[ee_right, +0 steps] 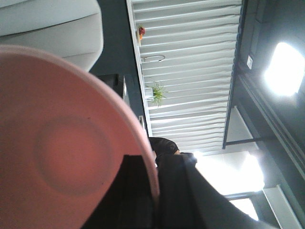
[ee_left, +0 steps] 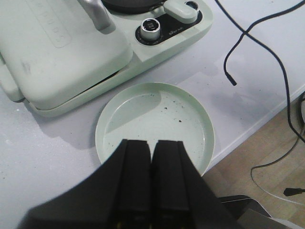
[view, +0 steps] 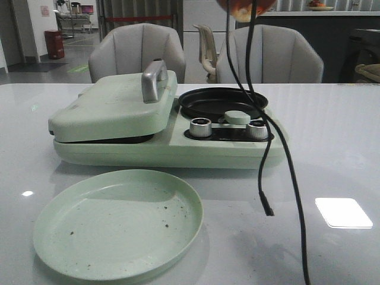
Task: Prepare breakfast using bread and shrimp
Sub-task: 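Shake the shrimp out of the tilted bowl into the pan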
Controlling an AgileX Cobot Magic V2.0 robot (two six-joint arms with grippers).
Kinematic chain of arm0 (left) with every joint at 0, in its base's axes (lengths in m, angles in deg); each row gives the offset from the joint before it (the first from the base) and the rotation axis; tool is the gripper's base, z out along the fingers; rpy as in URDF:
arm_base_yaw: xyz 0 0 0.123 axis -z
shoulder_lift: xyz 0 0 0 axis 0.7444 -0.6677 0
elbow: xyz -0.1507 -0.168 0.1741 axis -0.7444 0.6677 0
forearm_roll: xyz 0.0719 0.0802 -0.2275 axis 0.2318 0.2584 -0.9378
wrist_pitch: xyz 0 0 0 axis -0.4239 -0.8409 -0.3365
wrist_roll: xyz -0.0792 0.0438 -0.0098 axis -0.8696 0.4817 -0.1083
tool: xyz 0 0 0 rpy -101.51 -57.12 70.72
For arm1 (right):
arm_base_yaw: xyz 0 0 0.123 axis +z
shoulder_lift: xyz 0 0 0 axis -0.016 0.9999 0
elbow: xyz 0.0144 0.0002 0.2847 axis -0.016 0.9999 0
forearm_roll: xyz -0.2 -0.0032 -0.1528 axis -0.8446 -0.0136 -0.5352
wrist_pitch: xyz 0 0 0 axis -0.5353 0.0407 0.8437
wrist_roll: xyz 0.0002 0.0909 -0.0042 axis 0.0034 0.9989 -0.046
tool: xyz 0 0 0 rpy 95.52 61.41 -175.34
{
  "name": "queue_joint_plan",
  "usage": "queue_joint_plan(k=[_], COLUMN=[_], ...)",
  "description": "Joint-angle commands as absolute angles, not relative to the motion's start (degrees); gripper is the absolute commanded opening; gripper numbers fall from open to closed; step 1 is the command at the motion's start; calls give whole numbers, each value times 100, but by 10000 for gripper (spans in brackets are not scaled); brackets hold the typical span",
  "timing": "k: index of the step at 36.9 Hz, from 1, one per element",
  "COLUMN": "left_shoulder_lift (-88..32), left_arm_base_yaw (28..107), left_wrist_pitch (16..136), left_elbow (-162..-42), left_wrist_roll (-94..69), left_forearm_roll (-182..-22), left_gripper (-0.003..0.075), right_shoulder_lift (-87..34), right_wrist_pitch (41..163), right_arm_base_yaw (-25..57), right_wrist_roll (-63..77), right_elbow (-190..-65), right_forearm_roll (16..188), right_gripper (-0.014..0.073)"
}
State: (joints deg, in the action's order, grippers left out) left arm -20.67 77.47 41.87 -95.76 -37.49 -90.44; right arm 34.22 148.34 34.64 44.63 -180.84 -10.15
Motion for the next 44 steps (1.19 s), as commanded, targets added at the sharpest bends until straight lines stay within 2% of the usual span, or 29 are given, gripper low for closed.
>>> queue_joint_plan(k=[1,18,23,30,37,44], left_shoulder_lift=[-2041,-2041,-2041,-2041,-2041,-2041], left_arm_base_yaw=[7803,7803,7803,7803,7803,7803], left_wrist_pitch=[4572,4572,4572,4572,4572,4572], left_elbow=[-9722,-9722,-9722,-9722,-9722,-9722], left_wrist_roll=[-3785,-3785,-3785,-3785,-3785,-3785], left_forearm_roll=[-9133,-9133,-9133,-9133,-9133,-9133], left_gripper=[101,101,101,101,101,101], right_shoulder_lift=[2939,3026,3020,2934,2696,2115], right_wrist_pitch=[14936,14985,15102,15943,16566,16340], right_arm_base_yaw=[3473,3473,3473,3426,3021,2319], right_wrist_roll=[4490,4634,5080,5231,5225,5225], right_elbow=[-18533,-18760,-18760,-18791,-18773,-18174], right_forearm_roll=[-1593,-1547,-1243,86,1760,3752], right_gripper=[47,47,47,47,46,46])
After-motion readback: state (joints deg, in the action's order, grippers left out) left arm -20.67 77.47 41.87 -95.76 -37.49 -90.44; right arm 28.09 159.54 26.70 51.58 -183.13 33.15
